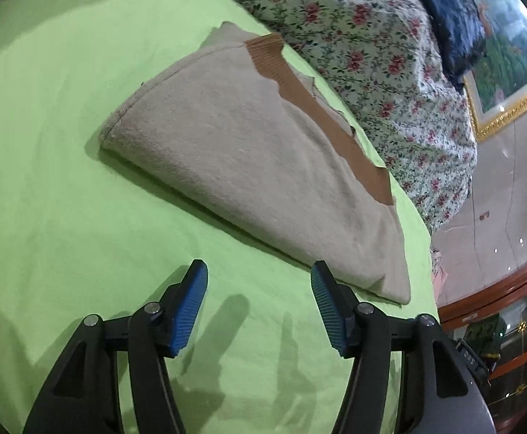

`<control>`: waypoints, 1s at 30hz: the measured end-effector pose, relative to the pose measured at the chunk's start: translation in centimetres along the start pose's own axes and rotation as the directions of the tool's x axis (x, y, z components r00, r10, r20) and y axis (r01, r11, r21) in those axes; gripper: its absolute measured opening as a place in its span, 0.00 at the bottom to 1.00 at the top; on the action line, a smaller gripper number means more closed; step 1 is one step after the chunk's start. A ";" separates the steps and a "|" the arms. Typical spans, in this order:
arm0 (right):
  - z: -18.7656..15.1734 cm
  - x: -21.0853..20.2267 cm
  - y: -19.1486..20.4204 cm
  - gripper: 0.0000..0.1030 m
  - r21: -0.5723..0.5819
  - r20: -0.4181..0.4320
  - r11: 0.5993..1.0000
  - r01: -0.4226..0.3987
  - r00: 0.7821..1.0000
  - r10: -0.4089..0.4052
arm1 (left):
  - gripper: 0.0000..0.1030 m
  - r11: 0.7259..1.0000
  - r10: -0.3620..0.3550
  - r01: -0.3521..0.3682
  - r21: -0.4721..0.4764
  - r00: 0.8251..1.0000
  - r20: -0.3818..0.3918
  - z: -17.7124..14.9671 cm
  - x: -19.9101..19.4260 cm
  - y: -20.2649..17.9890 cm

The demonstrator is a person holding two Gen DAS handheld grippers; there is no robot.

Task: Fold small clothes

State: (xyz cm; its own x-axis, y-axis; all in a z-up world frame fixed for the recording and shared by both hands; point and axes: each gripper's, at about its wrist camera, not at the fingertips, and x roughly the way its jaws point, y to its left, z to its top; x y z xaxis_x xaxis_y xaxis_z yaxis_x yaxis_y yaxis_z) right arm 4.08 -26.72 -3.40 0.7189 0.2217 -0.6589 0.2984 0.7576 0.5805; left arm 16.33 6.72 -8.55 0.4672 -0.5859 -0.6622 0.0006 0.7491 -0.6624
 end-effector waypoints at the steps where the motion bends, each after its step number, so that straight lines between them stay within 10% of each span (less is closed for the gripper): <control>1: 0.0 0.1 0.2 0.30 -0.003 -0.002 1.000 -0.002 1.000 0.002 | 0.58 1.000 0.000 0.000 -0.007 1.000 0.001 0.3 0.4 0.2; 15: 1.9 2.2 0.3 0.36 -0.006 -0.037 1.000 -0.025 0.999 0.024 | 0.59 0.993 0.026 -0.009 -0.119 0.989 0.147 7.1 3.4 3.0; 19: 2.8 2.7 0.0 0.36 -0.005 -0.043 1.000 -0.020 0.999 0.020 | 0.36 0.993 0.072 -0.055 -0.102 0.982 0.177 8.5 3.6 2.7; 21: 3.7 2.7 -0.1 0.36 -0.015 -0.037 1.000 -0.023 0.999 0.022 | 0.12 0.996 0.066 -0.053 -0.074 0.980 0.186 8.8 3.4 2.3; 30: 9.7 1.8 -1.4 0.36 -0.018 -0.018 0.998 -0.053 0.998 0.053 | 0.08 0.951 -0.071 0.002 0.309 0.975 0.212 7.5 1.9 -11.1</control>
State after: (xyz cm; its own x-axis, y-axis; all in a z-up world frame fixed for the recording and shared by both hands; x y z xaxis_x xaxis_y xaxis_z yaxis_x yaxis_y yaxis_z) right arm 11.00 -33.35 -0.77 0.7223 0.2722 -0.6358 0.2483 0.7560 0.6057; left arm 23.88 -0.42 0.16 0.6430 -0.5583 -0.5242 0.2744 0.8070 -0.5228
